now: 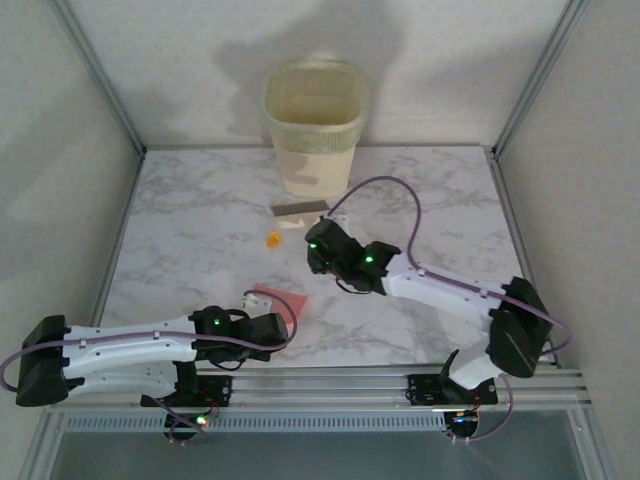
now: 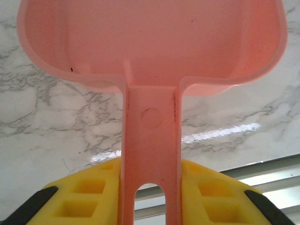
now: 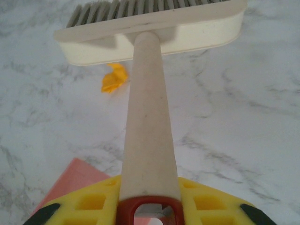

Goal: Sweep away the paper scraps from the table

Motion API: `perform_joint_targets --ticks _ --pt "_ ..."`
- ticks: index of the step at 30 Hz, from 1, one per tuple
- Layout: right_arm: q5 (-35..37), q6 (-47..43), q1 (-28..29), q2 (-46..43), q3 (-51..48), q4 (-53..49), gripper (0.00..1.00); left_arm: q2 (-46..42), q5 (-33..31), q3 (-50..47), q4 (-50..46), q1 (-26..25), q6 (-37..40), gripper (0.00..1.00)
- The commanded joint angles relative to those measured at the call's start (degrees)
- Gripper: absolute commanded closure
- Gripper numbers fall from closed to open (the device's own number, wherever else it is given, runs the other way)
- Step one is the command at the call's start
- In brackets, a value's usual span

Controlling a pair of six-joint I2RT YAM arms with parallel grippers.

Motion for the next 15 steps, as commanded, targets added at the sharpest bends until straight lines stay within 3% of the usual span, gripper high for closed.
perform_joint_targets --ticks 1,15 --pt "-2.0 0.3 0.9 4.0 4.6 -1.5 1.00 -1.6 -2.1 -1.4 -0.9 0.9 -4.4 0.98" --pt "-2.2 2.7 0.7 22.1 21.4 -7.5 1.00 1.0 -4.3 -3.8 3.1 3.5 -6.2 0.98"
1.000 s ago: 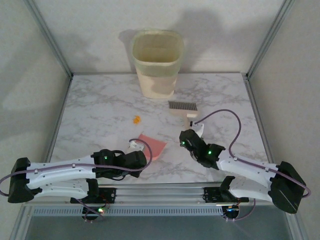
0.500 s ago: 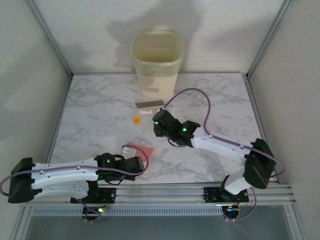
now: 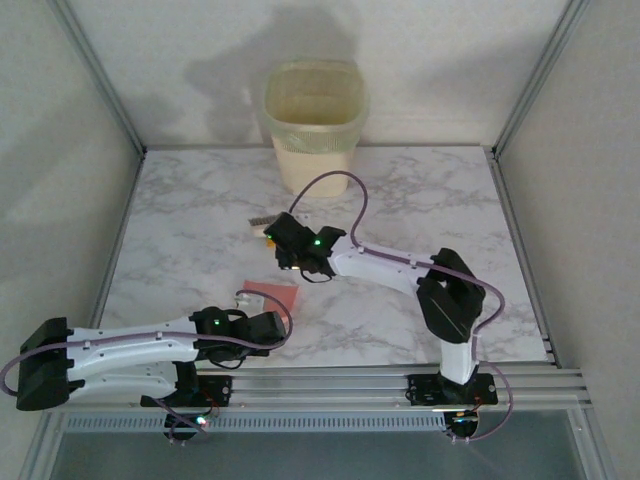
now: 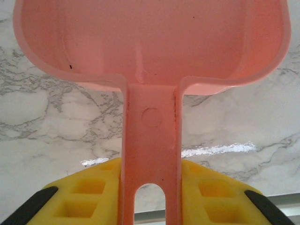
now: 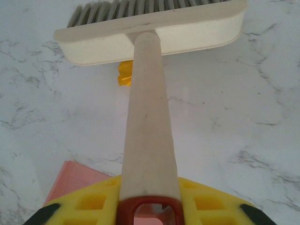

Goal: Sweep away the paper scraps from the table

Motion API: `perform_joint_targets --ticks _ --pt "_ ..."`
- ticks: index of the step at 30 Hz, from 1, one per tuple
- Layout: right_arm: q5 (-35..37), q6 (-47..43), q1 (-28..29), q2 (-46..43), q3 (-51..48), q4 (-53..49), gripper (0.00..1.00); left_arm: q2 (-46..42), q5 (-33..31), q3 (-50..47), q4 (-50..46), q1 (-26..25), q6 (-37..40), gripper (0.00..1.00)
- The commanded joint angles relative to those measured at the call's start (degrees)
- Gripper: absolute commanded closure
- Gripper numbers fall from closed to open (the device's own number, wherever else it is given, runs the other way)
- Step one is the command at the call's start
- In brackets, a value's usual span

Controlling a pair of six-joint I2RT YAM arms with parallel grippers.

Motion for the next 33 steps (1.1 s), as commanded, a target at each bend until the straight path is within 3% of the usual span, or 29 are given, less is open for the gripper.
perform_joint_targets --ticks 1,9,14,21,27,33 --pt "0.2 0.4 0.0 1.2 3.0 -2.5 1.00 0.6 -2.2 -1.1 0.1 1.1 -2.3 0.98" --pt "-4.5 0.0 1.8 -2.7 -2.8 -3.3 1.00 1.5 -2.4 -2.5 2.8 2.1 -2.2 0.98" --pt "-2.6 0.8 6.0 -10.4 -10.0 -3.8 1.00 0.5 -2.8 -2.6 3.0 2.4 -2.2 0.99" --pt "-1.7 6.5 7.7 -23.1 -22.4 1.5 1.00 0.3 -2.7 -2.7 3.5 2.4 -2.1 1.00" --pt "9.3 7.6 7.6 -28.7 -25.5 0.6 1.00 0.6 -2.4 -2.9 4.7 2.4 -2.1 1.00" --pt "15.4 4.0 4.8 -23.7 -19.5 -5.9 1.00 1.7 -2.2 -2.7 5.3 2.4 -1.7 1.00"
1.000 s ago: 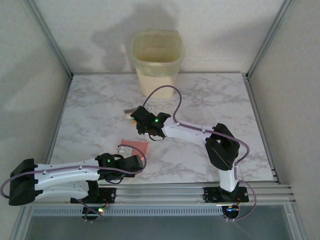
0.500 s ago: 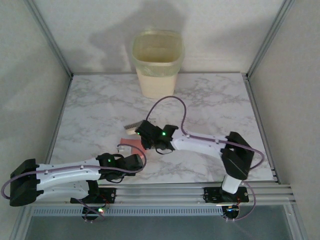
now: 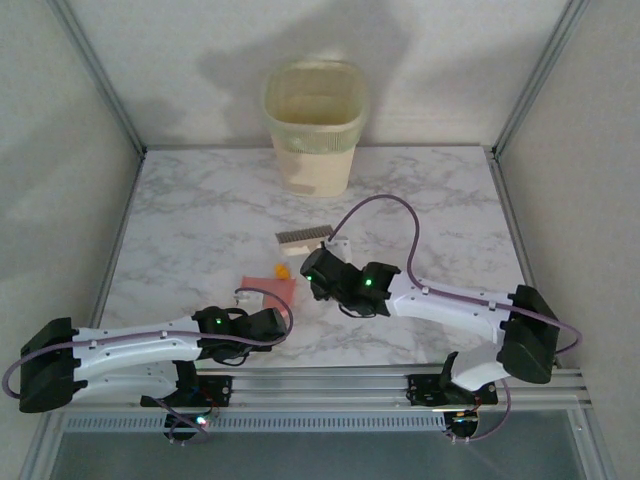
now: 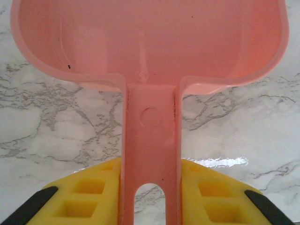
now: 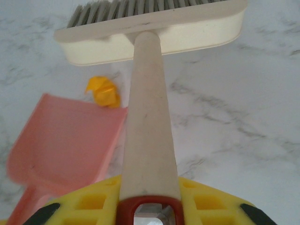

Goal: Sweep away the paper scraps from the table

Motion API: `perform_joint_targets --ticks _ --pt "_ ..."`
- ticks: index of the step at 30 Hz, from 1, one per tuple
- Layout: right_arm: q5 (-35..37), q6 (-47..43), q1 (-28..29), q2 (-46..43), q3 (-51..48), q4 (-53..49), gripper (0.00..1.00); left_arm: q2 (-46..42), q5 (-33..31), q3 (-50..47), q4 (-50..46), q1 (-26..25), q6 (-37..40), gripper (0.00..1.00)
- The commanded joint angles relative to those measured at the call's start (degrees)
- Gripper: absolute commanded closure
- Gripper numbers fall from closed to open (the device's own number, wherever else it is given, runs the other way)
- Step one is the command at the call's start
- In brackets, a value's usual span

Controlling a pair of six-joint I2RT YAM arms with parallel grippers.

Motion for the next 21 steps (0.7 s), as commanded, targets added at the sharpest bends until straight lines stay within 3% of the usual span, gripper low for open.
perform_joint_targets --ticks 1,12,21 --pt "7.3 -2.5 -1.8 3.6 5.1 -3.9 1.00 0.9 -0.6 -0.7 0.3 0.4 -1.3 1.00" --pt "2.2 -11.1 -2.4 19.5 17.3 -9.1 1.00 2.5 -1.1 -1.2 1.0 0.5 -1.3 1.00" --pt "1.3 -11.6 2.5 16.7 13.6 -11.0 1.00 3.2 -1.6 -2.4 2.0 0.4 -1.9 1.00"
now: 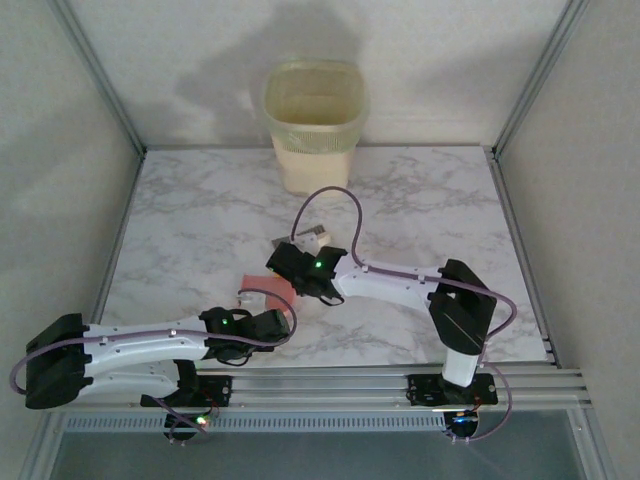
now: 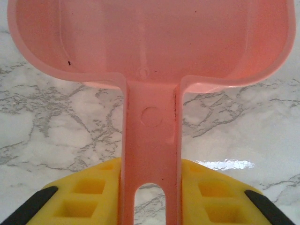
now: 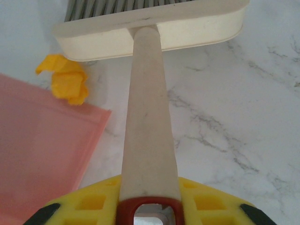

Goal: Sweep away the paper scraps from the table

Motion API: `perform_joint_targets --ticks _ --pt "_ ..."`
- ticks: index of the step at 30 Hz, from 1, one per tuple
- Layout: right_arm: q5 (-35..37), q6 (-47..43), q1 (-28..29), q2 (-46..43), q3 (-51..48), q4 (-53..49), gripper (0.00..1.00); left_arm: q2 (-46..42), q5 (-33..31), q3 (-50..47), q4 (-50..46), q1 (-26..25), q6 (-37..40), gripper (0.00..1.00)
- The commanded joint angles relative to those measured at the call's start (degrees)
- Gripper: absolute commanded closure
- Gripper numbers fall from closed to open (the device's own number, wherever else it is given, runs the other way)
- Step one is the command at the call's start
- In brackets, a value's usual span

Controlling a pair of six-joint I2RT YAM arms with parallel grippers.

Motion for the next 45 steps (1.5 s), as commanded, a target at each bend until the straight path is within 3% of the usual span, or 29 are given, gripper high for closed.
perform_joint_targets --ticks 1,15,25,34,38,45 --pt "-0.7 -1.2 2.8 -3.1 -1.8 -2.6 1.00 0.6 -1.1 -1.4 -0.8 0.3 -2.0 1.00" --pt "-1.7 3.9 8.4 -17.7 -10.6 -3.5 1.00 1.5 -3.9 -3.4 1.6 -0.1 -2.6 1.00" --pt "11.0 10.3 8.3 -31.7 -15.5 -6.2 1.00 -2.6 -12.2 -5.4 4.3 -1.8 -4.1 1.00" --pt "21.7 6.5 6.7 -40.1 -14.5 -13.4 1.00 -8.4 -20.0 -5.9 6.3 -4.3 -4.0 1.00" --pt "23.8 3.7 4.2 -41.4 -16.4 -10.6 1.00 -8.7 -22.0 -4.2 5.9 -5.0 -3.4 1.00" --pt "30.2 -0.7 -0.4 -37.5 -27.2 3.3 1.00 -5.9 -22.8 3.6 1.5 -6.0 -2.1 1.00"
